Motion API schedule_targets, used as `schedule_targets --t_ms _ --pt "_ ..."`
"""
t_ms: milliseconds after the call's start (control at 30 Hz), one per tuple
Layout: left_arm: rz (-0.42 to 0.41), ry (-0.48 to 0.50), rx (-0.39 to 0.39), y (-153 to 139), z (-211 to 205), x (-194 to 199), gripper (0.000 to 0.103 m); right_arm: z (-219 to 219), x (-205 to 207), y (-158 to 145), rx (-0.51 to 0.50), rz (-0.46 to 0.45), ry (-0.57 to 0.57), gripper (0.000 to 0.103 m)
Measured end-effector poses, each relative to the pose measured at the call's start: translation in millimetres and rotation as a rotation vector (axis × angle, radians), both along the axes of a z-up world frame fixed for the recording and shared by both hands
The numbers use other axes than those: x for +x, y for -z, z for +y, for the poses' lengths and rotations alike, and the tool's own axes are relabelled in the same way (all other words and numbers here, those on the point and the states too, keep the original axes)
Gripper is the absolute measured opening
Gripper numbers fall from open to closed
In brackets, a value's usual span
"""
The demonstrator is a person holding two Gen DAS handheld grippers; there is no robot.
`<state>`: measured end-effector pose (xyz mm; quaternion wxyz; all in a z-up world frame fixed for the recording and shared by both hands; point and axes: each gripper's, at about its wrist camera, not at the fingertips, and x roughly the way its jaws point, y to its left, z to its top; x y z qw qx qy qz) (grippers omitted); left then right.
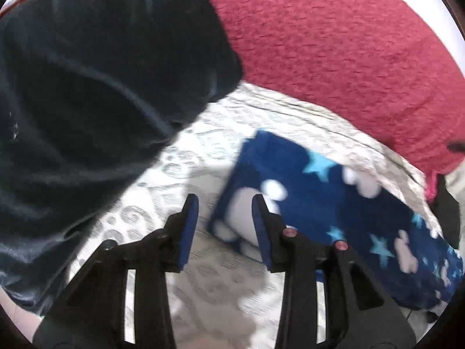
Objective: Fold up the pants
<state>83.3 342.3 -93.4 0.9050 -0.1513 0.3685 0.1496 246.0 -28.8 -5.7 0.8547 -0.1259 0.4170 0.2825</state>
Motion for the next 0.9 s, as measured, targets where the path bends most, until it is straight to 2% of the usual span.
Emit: schedule_targets --t_ms 100,167,267,333,433,533,633,700,767,900 --pt "0.002 0.106 0.004 -15.4 -38.7 13.3 0.04 -97.0 -62.2 -28.7 0.06 -0.043 0.175 0.065" --pt "0.003 0.225 -0.018 -26.7 -79.1 12.0 0.041 -152.3 -99.0 -35.6 0.082 -0.061 0.296 0.066" --pt "0.018 0.409 -0.07 -34.1 -138.5 6.5 0.042 -222.9 -150.6 -25.5 0.105 -0.056 0.457 0.067" --pt "0.058 0.563 -0.139 -31.5 -182.4 1.3 0.042 -259.4 -180.7 -8.2 0.115 -0.045 0.534 0.067" --pt "0.168 0.787 -0.237 -11.7 -248.6 -5.7 0.042 -280.9 -220.5 27.3 0.124 -0.018 0.584 0.067" --pt "0.269 0.922 -0.268 8.3 -312.4 -15.0 0.042 -265.6 -252.1 54.5 0.096 -0.023 0.498 0.067" --pt "0.293 1.035 -0.256 16.6 -373.0 -18.8 0.042 -238.8 -276.9 74.0 0.06 -0.068 0.397 0.067" --pt "0.289 1.099 -0.24 17.4 -409.0 -18.0 0.042 -241.7 -288.1 82.8 0.121 -0.046 0.364 0.067" --pt "0.297 1.131 -0.219 16.1 -440.6 -12.2 0.042 -256.4 -294.4 90.4 0.178 -0.03 0.395 0.067" --pt "0.264 1.184 -0.165 4.4 -483.0 0.2 0.043 -319.1 -307.3 95.9 0.289 -0.019 0.601 0.067"
